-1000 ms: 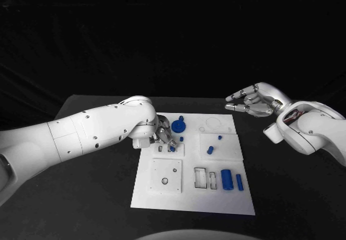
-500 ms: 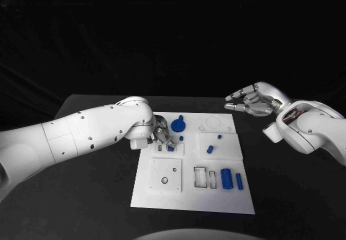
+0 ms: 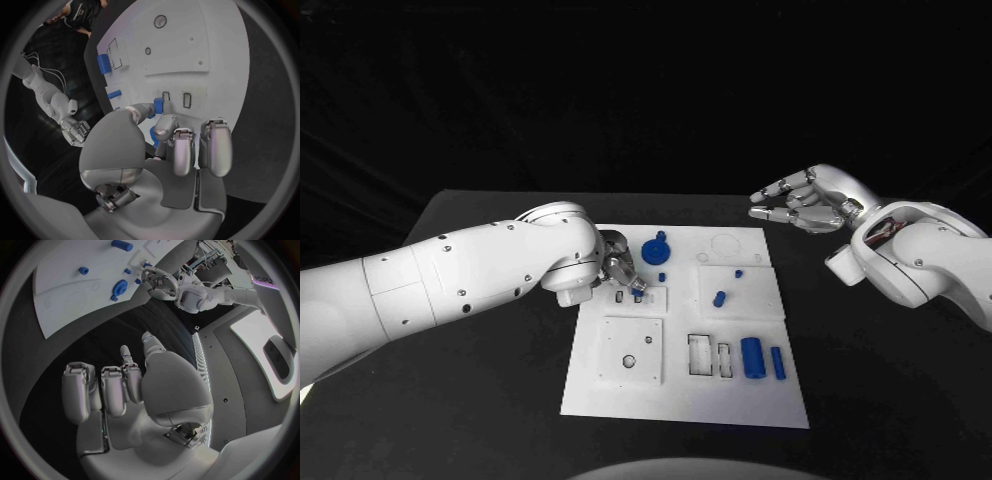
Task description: Assemble the parts on the task board
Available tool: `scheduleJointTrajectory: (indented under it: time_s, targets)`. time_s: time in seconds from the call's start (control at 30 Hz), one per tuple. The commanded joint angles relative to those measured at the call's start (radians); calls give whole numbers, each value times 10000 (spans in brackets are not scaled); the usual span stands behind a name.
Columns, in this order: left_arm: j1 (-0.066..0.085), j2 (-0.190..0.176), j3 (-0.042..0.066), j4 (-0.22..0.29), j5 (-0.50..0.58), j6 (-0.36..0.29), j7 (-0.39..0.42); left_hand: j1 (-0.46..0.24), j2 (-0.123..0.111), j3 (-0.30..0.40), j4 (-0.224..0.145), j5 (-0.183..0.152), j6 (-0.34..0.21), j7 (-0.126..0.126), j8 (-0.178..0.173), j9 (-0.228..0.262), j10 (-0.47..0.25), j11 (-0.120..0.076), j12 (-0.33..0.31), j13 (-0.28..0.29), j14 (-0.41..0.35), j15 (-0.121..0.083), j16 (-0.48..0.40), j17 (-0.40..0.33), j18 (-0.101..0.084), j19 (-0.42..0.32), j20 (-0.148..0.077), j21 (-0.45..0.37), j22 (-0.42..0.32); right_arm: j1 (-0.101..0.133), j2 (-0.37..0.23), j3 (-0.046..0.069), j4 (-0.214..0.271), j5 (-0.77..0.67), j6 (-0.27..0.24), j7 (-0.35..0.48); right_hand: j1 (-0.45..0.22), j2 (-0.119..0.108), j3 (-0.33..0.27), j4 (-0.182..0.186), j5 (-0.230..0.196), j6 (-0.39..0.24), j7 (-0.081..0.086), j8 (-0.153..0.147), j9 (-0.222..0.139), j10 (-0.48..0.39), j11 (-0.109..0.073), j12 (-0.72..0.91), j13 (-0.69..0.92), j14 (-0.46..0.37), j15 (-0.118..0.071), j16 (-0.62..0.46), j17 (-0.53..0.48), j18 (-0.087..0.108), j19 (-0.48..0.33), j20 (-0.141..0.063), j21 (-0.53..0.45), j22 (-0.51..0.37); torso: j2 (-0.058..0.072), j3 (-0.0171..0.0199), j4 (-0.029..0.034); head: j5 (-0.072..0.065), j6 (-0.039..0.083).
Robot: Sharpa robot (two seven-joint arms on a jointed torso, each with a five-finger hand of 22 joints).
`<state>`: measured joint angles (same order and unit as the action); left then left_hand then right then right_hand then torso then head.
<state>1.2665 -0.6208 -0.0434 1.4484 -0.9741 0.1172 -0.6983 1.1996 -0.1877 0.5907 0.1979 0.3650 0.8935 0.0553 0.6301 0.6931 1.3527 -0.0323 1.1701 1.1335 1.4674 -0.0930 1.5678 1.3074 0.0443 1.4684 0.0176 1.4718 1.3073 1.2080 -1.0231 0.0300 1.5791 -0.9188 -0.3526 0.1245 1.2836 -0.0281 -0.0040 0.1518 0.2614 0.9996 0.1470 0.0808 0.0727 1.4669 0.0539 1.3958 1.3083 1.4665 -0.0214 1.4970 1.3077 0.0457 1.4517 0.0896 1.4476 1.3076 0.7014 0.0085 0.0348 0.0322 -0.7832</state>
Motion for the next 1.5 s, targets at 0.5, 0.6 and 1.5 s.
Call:
scheduleJointTrajectory:
  time_s: [0.5, 0.6, 1.5]
  targets:
    - [-226, -17, -5, 184, -801, -85, -498, 37, -59, 1681, -1719, 73, 210, -117, 15, 255, 109, -10, 62, 24, 1034, 2, 30, 2634, -119, 514, -16, 81, 1139, -16, 5, -2, -25, 5, 151, 101, -27, 56, -33, 37, 34, 31, -62, 30, 13, 204, 7, 20, 1607, 711, 12, -53, 1056, 87, -35, -46, -58, 93, 12, -12, -16, 46, -51]
    - [-237, -11, -6, 179, -804, 112, -557, 37, -59, 1681, -1719, 73, 210, -117, 15, 255, 109, -10, 62, 24, 1034, 2, 30, 2634, -119, 514, -16, 81, 1139, -16, 3, -3, -25, 5, 156, 101, -38, 61, -40, 46, 36, 31, -63, 30, 13, 205, 6, 22, 1608, 711, 11, -53, 1058, 88, -36, -47, -60, 91, 10, -10, -12, 43, -57]
    - [-248, 12, -6, 60, -806, 706, -823, -7, -89, 1710, -1763, 247, 273, -122, -7, 235, 188, -15, 150, 124, 1034, 0, 30, 2634, -135, 541, -23, 126, 1214, -17, 4, -5, -21, 6, 160, 109, -50, 65, -53, 56, 40, 31, -64, 31, 13, 204, 5, 20, 1606, 710, 10, -57, 1050, 89, -37, -47, -63, 87, 13, -11, -18, 68, -96]
